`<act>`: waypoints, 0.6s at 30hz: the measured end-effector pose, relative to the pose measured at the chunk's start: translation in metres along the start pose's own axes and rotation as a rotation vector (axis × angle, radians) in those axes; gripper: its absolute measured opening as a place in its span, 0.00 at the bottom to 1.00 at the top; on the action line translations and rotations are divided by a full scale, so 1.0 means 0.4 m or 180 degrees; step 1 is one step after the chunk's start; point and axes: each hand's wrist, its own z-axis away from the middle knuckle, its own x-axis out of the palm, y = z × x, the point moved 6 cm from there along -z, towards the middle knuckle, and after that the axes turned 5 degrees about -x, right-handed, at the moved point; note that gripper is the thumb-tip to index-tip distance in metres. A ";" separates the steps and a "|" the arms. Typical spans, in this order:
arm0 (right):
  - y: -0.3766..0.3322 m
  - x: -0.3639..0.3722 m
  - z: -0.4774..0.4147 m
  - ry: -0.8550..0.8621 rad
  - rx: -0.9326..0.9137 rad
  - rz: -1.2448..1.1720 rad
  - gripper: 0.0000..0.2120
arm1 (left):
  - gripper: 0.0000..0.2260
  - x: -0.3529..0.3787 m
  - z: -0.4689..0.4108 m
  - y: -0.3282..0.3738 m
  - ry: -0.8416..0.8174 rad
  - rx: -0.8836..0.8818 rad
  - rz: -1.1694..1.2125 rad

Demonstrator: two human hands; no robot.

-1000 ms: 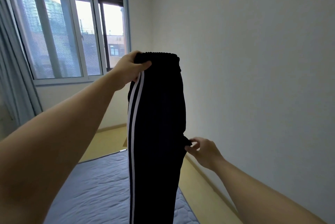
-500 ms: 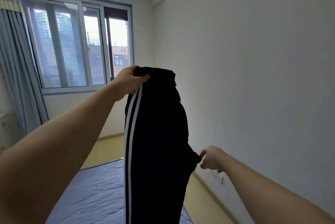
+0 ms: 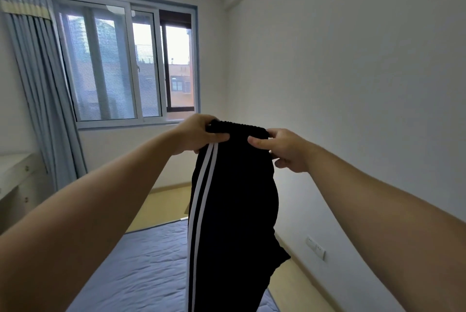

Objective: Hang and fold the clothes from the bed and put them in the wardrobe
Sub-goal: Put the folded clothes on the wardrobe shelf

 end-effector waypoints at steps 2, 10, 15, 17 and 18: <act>0.025 0.007 -0.042 0.0022 0.0104 0.0030 0.17 | 0.09 0.018 -0.025 -0.046 -0.0170 -0.0051 -0.0150; 0.142 0.069 -0.315 0.0382 0.0254 0.0581 0.11 | 0.13 0.074 -0.248 -0.266 -0.0232 -0.0668 -0.0091; 0.206 0.068 -0.434 0.0629 -0.0112 0.1379 0.14 | 0.16 0.124 -0.369 -0.380 0.0178 -0.0732 0.0167; 0.213 0.057 -0.452 0.0694 -0.0236 0.1471 0.13 | 0.15 0.123 -0.396 -0.385 0.0418 -0.0546 0.0096; 0.210 0.050 -0.458 0.0760 -0.0302 0.1519 0.13 | 0.14 0.118 -0.405 -0.379 0.0535 -0.0429 0.0078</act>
